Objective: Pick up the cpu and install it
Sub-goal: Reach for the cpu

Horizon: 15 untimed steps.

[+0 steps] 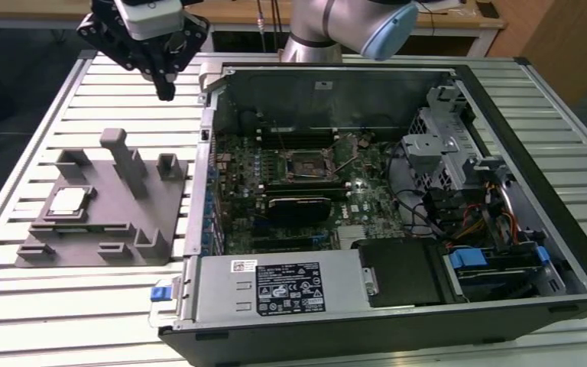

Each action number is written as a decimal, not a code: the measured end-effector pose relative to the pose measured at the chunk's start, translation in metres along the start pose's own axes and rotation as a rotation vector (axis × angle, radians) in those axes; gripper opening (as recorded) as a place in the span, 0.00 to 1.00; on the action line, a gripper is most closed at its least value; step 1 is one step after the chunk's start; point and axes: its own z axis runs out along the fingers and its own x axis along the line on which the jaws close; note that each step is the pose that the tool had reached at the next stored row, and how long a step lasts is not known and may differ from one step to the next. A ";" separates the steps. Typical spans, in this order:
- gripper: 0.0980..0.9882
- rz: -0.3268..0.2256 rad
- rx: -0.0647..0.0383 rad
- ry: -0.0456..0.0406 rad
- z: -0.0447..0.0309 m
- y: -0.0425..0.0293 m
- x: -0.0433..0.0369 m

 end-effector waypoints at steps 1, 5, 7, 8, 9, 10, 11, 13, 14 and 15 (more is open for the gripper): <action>0.01 0.000 0.000 0.0000 0.0000 0.0000 0.0007; 0.01 0.000 0.000 0.0000 -0.0001 -0.0002 0.0033; 0.01 0.000 0.000 0.0000 -0.0001 -0.0004 0.0048; 0.01 0.000 0.000 0.0000 -0.0001 -0.0004 0.0056; 0.01 0.000 0.000 0.0000 -0.0002 -0.0005 0.0063; 0.01 0.000 0.000 0.0000 -0.0002 -0.0005 0.0070; 0.01 0.000 0.000 0.0000 -0.0002 -0.0006 0.0079; 0.01 0.000 0.000 0.0000 -0.0002 -0.0007 0.0097; 0.01 0.000 0.000 0.0000 -0.0003 -0.0008 0.0106; 0.01 0.000 0.000 0.0000 -0.0003 -0.0009 0.0117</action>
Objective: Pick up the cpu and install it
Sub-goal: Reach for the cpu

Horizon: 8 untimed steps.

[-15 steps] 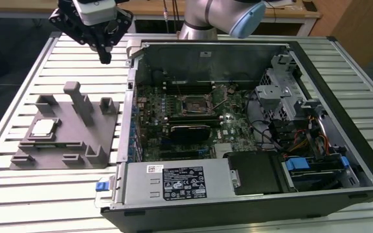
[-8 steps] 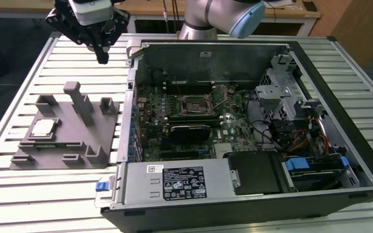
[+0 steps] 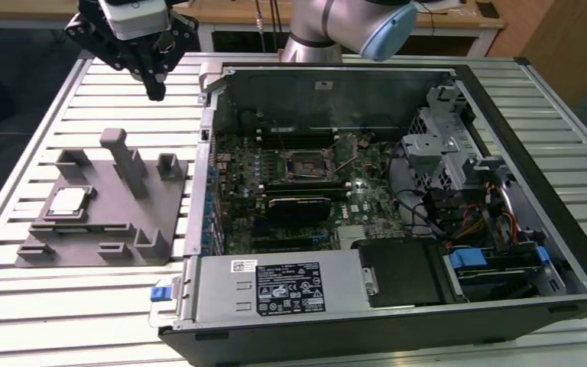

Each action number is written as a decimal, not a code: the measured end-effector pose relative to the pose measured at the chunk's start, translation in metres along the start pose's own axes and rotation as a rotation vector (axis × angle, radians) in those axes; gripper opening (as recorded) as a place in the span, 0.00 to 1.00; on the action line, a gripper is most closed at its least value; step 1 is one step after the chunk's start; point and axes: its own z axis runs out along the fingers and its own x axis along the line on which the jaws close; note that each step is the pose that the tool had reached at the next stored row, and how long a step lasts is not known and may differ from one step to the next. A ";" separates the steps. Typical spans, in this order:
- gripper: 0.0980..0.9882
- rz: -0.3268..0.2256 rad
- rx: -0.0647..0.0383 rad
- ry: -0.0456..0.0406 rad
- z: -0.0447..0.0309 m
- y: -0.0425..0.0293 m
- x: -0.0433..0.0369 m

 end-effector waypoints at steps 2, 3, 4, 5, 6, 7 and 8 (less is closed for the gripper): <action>0.01 0.000 0.000 0.0001 -0.0001 -0.0001 0.0019; 0.01 0.000 0.000 0.0000 -0.0001 -0.0002 0.0028; 0.01 0.000 0.000 0.0000 -0.0001 -0.0003 0.0038; 0.01 0.000 0.000 0.0000 -0.0001 -0.0004 0.0049; 0.01 0.000 0.000 0.0000 -0.0002 -0.0005 0.0059; 0.01 0.000 0.000 0.0001 -0.0002 -0.0005 0.0070; 0.01 0.000 0.000 0.0000 -0.0002 -0.0006 0.0082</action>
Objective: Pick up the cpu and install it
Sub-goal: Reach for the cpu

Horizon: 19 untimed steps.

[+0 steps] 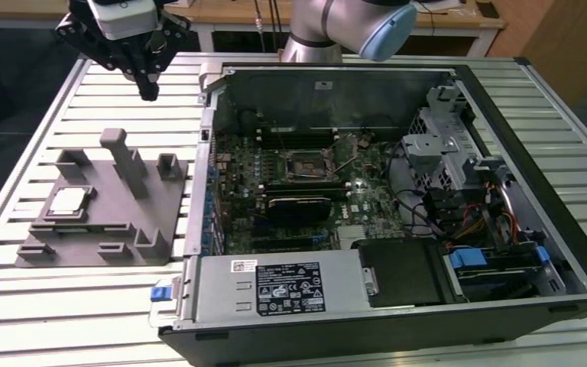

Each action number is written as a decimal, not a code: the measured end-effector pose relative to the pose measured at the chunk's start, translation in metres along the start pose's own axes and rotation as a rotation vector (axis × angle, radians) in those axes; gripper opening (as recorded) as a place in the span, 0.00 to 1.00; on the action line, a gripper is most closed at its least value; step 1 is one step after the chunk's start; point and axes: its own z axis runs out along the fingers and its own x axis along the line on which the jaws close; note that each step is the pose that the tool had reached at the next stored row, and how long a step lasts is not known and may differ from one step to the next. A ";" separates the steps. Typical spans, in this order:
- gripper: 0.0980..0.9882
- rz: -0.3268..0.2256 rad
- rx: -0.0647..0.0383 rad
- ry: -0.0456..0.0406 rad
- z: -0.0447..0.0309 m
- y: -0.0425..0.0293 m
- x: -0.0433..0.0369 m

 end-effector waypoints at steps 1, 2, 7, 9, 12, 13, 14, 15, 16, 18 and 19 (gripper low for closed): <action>0.01 0.000 0.000 0.0000 0.0000 -0.0001 0.0012; 0.01 0.000 0.000 0.0000 0.0000 -0.0002 0.0025; 0.01 0.000 0.000 0.0000 0.0002 -0.0007 0.0095; 0.01 0.000 0.000 0.0000 0.0004 -0.0010 0.0126; 0.01 0.000 0.000 0.0001 0.0008 -0.0014 0.0174; 0.01 0.000 0.000 0.0000 0.0011 -0.0015 0.0190; 0.01 0.000 0.000 0.0001 0.0016 -0.0018 0.0225; 0.01 0.000 0.000 0.0000 0.0019 -0.0019 0.0243; 0.01 0.000 0.000 0.0000 0.0023 -0.0021 0.0261; 0.01 0.000 0.000 0.0000 0.0030 -0.0024 0.0296; 0.01 0.000 0.000 0.0000 0.0034 -0.0025 0.0314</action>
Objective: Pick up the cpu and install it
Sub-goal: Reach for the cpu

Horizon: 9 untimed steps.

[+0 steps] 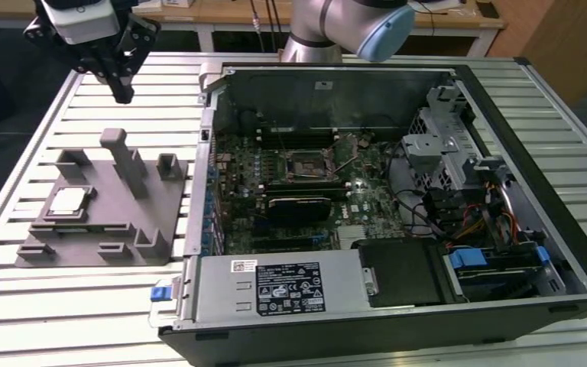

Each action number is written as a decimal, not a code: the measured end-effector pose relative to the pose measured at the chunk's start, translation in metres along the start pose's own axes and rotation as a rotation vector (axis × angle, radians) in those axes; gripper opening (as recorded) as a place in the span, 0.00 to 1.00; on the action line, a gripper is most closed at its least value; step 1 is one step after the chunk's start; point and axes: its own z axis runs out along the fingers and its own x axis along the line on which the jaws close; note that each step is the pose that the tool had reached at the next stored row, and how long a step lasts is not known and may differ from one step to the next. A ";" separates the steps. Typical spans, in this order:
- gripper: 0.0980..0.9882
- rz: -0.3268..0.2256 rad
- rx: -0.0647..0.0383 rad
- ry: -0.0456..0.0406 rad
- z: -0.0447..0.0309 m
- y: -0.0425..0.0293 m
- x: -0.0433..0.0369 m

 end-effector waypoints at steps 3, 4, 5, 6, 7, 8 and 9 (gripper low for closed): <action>0.01 0.000 0.000 0.0001 0.0014 -0.0004 0.0052; 0.01 0.000 0.000 0.0001 0.0019 -0.0006 0.0068; 0.01 0.000 0.000 0.0001 0.0024 -0.0008 0.0085; 0.01 0.000 0.000 0.0000 0.0029 -0.0009 0.0101; 0.01 0.000 0.000 0.0000 0.0035 -0.0011 0.0117; 0.01 0.000 0.000 0.0000 0.0040 -0.0012 0.0134; 0.01 0.000 0.000 0.0000 0.0044 -0.0013 0.0150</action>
